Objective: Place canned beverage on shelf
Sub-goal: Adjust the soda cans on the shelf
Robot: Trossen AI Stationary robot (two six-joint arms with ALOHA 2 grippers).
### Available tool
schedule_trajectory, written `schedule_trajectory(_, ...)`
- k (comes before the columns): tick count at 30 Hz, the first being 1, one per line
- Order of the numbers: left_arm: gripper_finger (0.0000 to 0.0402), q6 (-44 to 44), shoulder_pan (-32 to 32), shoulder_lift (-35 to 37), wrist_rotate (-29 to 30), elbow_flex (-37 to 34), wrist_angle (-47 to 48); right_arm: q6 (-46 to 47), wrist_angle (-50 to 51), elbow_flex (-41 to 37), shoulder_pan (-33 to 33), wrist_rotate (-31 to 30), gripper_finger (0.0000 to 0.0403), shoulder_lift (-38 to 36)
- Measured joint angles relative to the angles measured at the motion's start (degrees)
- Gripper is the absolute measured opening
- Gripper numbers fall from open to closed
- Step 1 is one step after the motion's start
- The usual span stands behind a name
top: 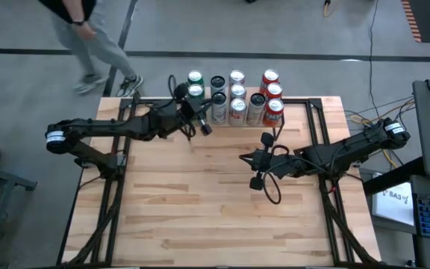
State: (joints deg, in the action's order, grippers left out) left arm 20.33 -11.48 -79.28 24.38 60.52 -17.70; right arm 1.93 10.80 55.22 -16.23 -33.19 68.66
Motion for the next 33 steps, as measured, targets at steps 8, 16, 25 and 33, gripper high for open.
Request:
schedule_trajectory(8,0.0,-0.25,-0.22,-1.15,0.06,0.49,1.87,-0.06,0.0,-0.04,0.0,-0.02,0.0009,0.0)
schedule_trajectory(16,0.0,-0.4,-0.53,-1.79,0.12,0.49,2.25,-0.07,0.05,-0.04,0.0,0.0,0.0009,0.0)
schedule_trajectory(25,0.0,-0.47,-0.57,-1.91,0.66,0.49,3.91,-0.07,0.07,-0.04,0.02,0.0,0.0009,0.0)
schedule_trajectory(33,0.0,-0.88,-0.63,-1.89,1.25,0.49,4.7,-0.04,0.09,-0.04,0.0,0.01,0.0009,0.0)
